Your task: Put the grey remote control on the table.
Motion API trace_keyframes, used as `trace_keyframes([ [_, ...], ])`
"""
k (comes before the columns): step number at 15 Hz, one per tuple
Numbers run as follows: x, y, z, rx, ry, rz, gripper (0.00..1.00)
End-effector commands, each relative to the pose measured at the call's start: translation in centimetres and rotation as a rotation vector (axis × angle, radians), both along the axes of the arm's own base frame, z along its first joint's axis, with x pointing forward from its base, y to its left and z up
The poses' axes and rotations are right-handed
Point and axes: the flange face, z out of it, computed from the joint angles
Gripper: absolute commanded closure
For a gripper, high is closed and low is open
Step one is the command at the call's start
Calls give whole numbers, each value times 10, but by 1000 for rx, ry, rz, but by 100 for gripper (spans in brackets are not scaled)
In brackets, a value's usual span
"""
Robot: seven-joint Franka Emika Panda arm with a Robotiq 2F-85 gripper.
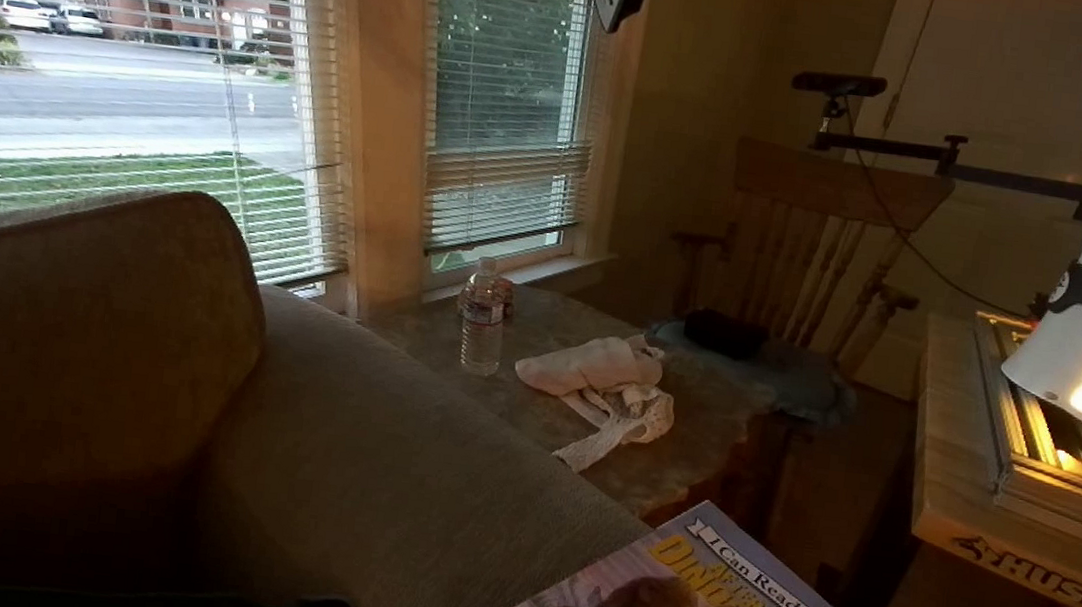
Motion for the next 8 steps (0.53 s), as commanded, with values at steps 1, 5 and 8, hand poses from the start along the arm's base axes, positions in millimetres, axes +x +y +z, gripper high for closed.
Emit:
trace_keyframes([
  [1,1,0,0,0,0,1,96],
  [5,-22,0,33,24,11,22,96],
  [8,-34,3,50,39,27,-43,96],
])
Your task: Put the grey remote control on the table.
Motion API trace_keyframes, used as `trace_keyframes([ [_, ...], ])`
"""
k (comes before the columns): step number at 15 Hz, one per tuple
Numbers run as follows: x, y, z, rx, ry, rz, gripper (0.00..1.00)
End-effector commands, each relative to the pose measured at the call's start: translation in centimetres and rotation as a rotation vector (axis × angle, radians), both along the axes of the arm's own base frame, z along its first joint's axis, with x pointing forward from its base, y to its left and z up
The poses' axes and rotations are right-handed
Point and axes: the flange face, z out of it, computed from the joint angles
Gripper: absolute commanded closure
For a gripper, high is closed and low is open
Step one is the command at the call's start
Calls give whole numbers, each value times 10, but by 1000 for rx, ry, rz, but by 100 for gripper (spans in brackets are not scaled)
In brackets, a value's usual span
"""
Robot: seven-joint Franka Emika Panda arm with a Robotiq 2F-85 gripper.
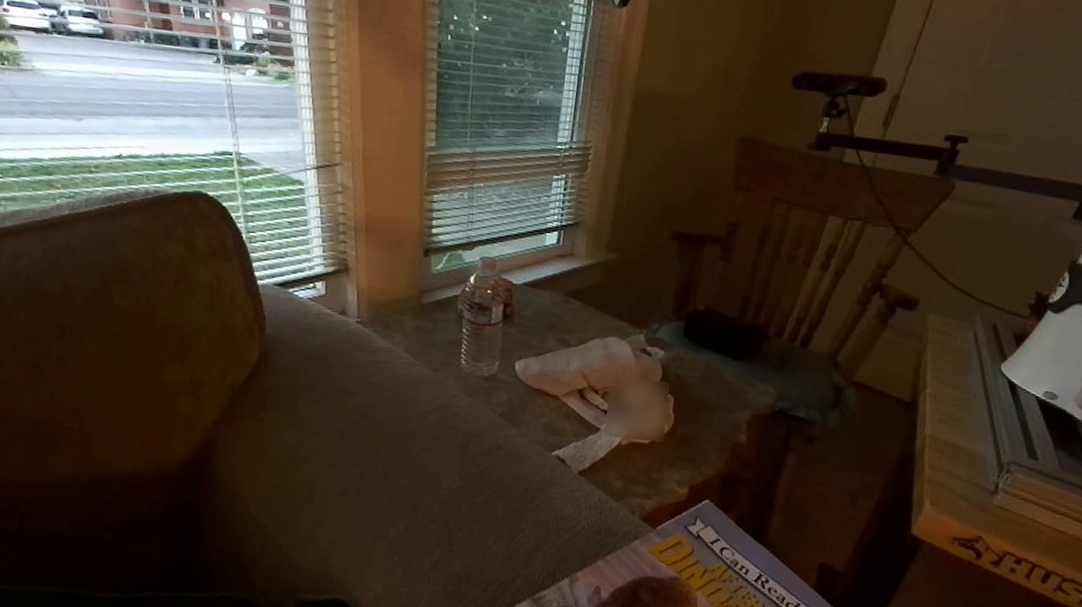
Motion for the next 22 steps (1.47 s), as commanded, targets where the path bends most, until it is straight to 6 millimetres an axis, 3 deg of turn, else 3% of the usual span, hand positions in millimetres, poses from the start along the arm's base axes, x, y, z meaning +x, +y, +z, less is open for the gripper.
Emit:
trace_keyframes([
  [1,-24,0,33,9,47,-83,96],
  [8,-53,16,55,7,132,-214,96],
  [11,-59,19,52,-69,42,-255,96],
  [14,-41,18,39,-113,-77,-325,96],
  [19,15,13,9,-142,-302,-457,96],
  [22,43,16,-20,-110,-313,-512,96],
])
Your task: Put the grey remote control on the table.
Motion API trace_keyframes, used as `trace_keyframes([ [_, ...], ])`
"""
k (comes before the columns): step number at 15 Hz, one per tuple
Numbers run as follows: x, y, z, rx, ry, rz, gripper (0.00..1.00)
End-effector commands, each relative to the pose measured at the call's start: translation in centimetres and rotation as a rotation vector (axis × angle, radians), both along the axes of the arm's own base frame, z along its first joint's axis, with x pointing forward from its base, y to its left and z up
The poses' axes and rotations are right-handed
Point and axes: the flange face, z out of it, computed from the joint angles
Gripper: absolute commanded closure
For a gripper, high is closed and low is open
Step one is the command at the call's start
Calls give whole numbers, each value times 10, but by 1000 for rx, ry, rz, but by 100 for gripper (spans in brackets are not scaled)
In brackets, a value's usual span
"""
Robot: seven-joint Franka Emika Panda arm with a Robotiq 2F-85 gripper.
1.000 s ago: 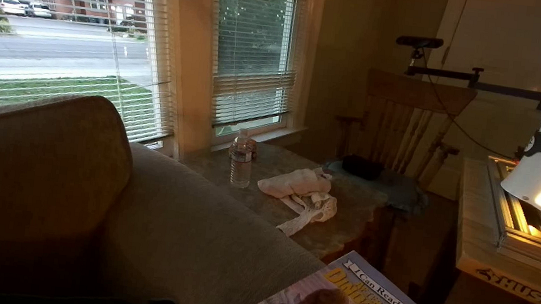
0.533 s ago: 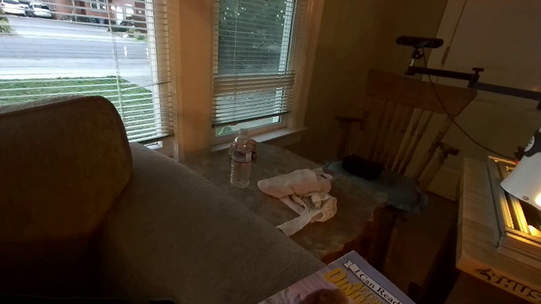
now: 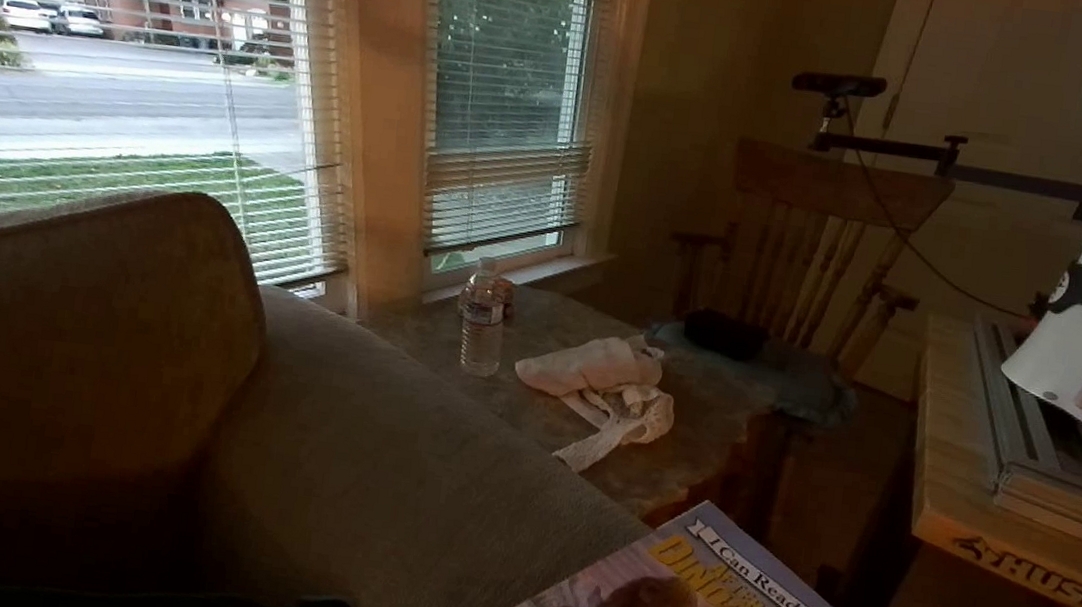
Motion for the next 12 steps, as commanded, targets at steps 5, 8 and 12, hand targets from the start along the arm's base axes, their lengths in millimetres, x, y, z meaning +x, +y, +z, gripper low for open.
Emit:
trace_keyframes([
  [5,53,-8,-70,-18,-3,-132,96],
  [8,70,-20,-95,-50,23,-195,96],
  [12,80,-32,-110,-80,49,-202,85],
])
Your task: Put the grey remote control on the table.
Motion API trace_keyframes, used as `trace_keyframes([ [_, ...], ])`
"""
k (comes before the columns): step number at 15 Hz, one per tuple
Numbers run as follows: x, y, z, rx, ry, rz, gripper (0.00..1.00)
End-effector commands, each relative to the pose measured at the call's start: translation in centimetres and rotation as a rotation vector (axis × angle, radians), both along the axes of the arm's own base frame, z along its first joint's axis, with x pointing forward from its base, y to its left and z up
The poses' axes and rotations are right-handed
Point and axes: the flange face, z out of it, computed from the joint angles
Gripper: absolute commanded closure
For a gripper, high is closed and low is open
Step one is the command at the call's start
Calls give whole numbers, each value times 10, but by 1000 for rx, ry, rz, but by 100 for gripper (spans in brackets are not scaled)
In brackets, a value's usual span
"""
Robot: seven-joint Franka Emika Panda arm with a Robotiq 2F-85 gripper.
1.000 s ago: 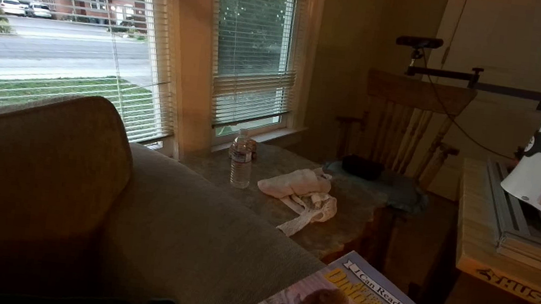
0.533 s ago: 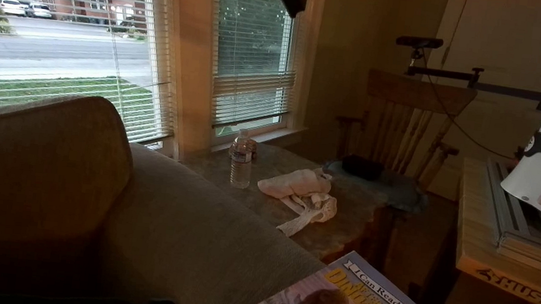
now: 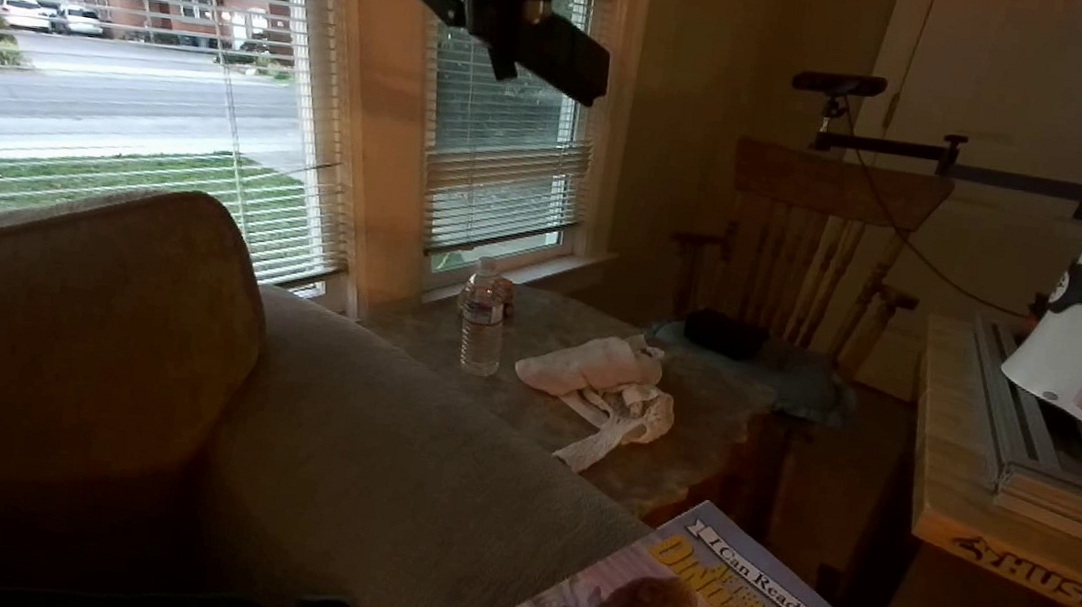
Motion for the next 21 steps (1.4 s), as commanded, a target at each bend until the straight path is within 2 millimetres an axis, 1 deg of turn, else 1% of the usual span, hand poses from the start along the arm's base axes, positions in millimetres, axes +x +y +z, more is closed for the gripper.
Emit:
trace_keyframes([
  [1,3,-3,-4,-3,7,-11,85],
  [5,6,-5,-6,-2,13,-23,85],
  [6,8,-9,-11,-6,24,-34,96],
  [7,16,-16,-22,-21,39,-72,96],
  [10,51,-58,-77,-59,129,-215,96],
  [11,59,-69,-93,-79,146,-259,96],
  [13,77,-96,-134,-102,202,-347,96],
  [15,89,-120,-174,-123,258,-439,96],
  [17,95,-138,-207,-152,313,-532,96],
  [19,97,-152,-231,-185,371,-622,96],
  [20,97,-153,-222,-188,335,-532,85],
  [21,97,-158,-233,-197,356,-562,85],
])
